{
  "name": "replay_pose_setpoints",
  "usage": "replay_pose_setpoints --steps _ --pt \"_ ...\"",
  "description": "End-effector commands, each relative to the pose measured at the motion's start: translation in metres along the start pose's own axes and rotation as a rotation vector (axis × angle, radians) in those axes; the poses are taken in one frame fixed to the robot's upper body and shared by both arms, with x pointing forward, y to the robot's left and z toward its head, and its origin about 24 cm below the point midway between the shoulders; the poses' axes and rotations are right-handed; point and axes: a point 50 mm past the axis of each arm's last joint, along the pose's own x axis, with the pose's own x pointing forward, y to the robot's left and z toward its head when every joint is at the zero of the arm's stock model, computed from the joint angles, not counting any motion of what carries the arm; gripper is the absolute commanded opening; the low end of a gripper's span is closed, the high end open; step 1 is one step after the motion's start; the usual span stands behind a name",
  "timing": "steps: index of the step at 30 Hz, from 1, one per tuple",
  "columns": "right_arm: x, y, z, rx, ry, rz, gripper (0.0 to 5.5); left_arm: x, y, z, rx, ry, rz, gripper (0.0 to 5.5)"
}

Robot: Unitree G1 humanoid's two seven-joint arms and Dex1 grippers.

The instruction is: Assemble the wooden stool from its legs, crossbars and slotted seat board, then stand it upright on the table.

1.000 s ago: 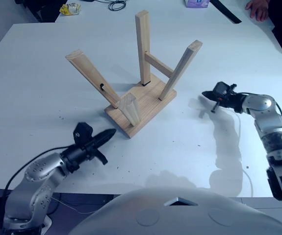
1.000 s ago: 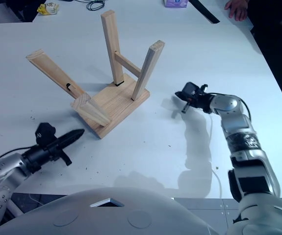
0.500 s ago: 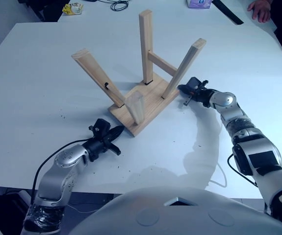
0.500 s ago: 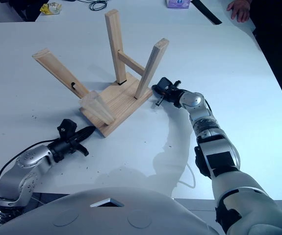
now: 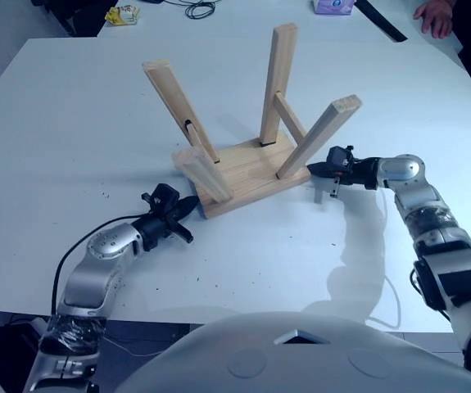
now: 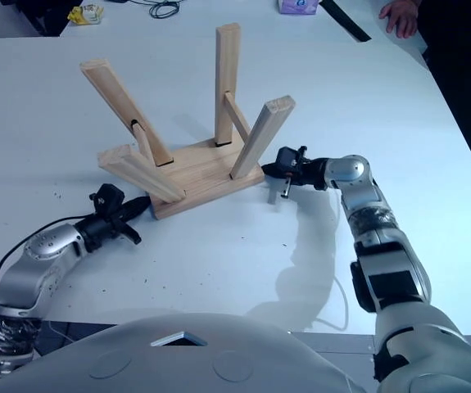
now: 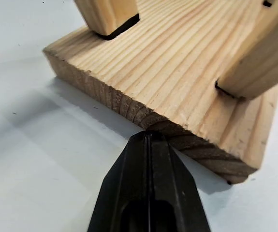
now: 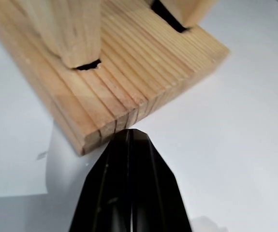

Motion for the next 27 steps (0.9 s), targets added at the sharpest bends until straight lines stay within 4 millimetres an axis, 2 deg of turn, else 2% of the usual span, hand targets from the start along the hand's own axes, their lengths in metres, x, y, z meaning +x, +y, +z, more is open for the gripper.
replay_pose_setpoints --steps 1,7,11,18,22,25,27 --pt "-0.001 0.048 -0.007 0.008 0.031 0.098 0.00 -0.013 -0.012 -0.026 -0.036 0.116 -0.088 0.02" --pt "-0.027 0.094 0.009 0.033 0.043 0.098 0.00 -0.040 -0.046 -0.032 -0.078 0.112 -0.162 0.02" --pt "-0.040 0.111 0.016 0.090 0.060 0.066 0.00 -0.046 -0.039 -0.029 -0.040 0.101 -0.139 0.02" --pt "-0.050 0.108 0.016 0.142 0.100 -0.001 0.00 -0.016 -0.014 -0.010 0.048 -0.003 -0.094 0.02" --pt "-0.053 0.104 0.012 0.149 0.119 -0.021 0.00 -0.010 -0.027 -0.007 0.039 -0.032 -0.170 0.02" --pt "-0.057 0.098 0.009 0.144 0.131 -0.052 0.00 -0.018 -0.040 -0.004 0.006 -0.052 -0.205 0.02" --pt "-0.059 0.094 0.007 0.142 0.138 -0.066 0.00 -0.025 -0.038 -0.004 0.003 -0.050 -0.169 0.02"
